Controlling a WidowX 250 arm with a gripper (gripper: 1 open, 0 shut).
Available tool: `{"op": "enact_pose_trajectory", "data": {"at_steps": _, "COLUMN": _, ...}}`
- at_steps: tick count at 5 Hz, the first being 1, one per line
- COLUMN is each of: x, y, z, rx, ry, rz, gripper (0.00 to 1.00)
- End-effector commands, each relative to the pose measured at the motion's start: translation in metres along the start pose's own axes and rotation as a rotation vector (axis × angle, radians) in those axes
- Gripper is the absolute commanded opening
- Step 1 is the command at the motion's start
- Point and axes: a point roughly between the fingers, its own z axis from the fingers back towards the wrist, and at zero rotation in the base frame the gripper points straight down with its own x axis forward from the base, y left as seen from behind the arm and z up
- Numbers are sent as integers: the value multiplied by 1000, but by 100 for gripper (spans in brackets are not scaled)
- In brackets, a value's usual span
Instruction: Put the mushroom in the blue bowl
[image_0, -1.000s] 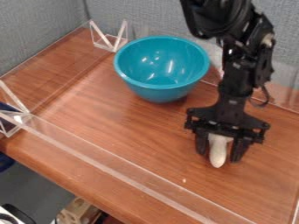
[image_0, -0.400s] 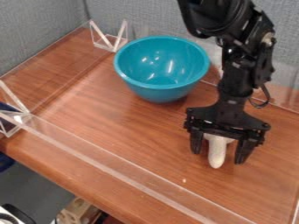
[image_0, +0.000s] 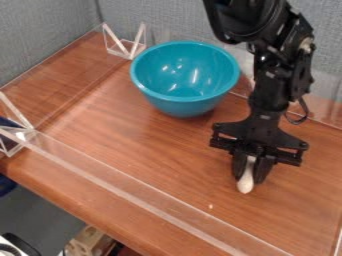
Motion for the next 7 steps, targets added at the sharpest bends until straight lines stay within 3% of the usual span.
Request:
{"op": "enact_pose_trajectory", "data": {"at_steps": 1, "x": 14, "y": 0, "z": 44, "rx": -62, "ry": -95, "rz": -2, "gripper": 0}}
{"op": "enact_pose_trajectory", "data": {"at_steps": 2, "x": 27, "y": 15, "z": 82, "rx": -87, "ry": -146, "rz": 16, "gripper": 0}}
{"op": "enact_pose_trajectory", "data": {"at_steps": 3, "x": 52, "y": 47, "z": 109, "rx": -103, "ry": -175, "rz": 91, "gripper": 0}}
{"op": "enact_pose_trajectory", "data": {"at_steps": 4, "x": 74, "y": 84, "z": 120, "rx": -100, "ry": -183, "rz": 176, "gripper": 0}}
{"op": "enact_pose_trajectory", "data": {"at_steps": 5, "x": 94, "y": 99, "z": 112, "rx": -81, "ry": -177, "rz": 212, "gripper": 0}}
{"op": "enact_pose_trajectory", "data": {"at_steps": 7, "x": 119, "y": 107, "z": 79, "rx": -35, "ry": -148, "rz": 237, "gripper": 0}}
